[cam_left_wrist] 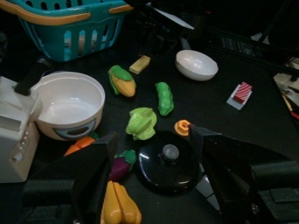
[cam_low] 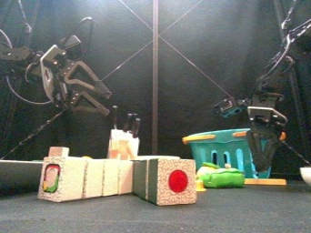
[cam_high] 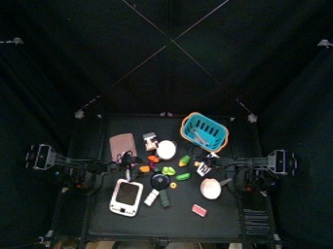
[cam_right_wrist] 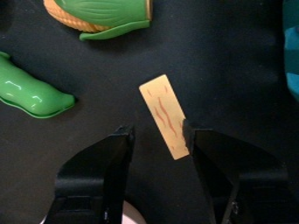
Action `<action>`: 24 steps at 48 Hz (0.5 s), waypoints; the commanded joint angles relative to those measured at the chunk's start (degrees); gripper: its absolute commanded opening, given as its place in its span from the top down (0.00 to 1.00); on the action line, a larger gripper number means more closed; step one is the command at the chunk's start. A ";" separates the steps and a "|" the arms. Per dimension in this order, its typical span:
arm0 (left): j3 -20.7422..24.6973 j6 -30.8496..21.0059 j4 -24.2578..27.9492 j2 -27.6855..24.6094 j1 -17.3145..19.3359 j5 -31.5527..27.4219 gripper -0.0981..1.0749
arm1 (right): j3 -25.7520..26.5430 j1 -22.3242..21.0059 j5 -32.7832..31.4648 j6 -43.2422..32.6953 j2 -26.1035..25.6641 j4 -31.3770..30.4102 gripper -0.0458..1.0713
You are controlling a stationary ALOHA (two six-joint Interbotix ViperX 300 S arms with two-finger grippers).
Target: Grab salmon sushi
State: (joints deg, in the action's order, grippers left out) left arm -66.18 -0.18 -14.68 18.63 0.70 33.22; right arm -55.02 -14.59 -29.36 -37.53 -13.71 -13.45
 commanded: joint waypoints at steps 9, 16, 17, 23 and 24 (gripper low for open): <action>0.53 0.09 0.00 0.09 0.00 0.53 0.09 | 2.55 2.81 0.26 0.18 -2.55 0.00 0.22; 0.53 0.09 0.00 0.09 0.00 0.44 0.09 | 4.75 8.17 0.26 0.09 -4.92 0.18 0.22; 0.53 0.09 0.00 0.09 -0.09 0.44 0.09 | 5.01 9.05 0.26 0.00 -5.10 0.18 0.22; 0.35 0.09 0.00 0.09 -0.26 0.44 0.09 | 6.06 14.94 0.26 0.00 -6.15 0.70 0.22; 0.35 0.09 0.00 0.09 -0.35 0.44 0.09 | 6.24 16.00 0.26 0.00 -6.24 0.97 0.22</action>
State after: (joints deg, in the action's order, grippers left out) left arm -66.27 -0.18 -14.77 18.72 0.62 33.13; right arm -50.45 -2.46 -29.36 -37.53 -18.37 -13.10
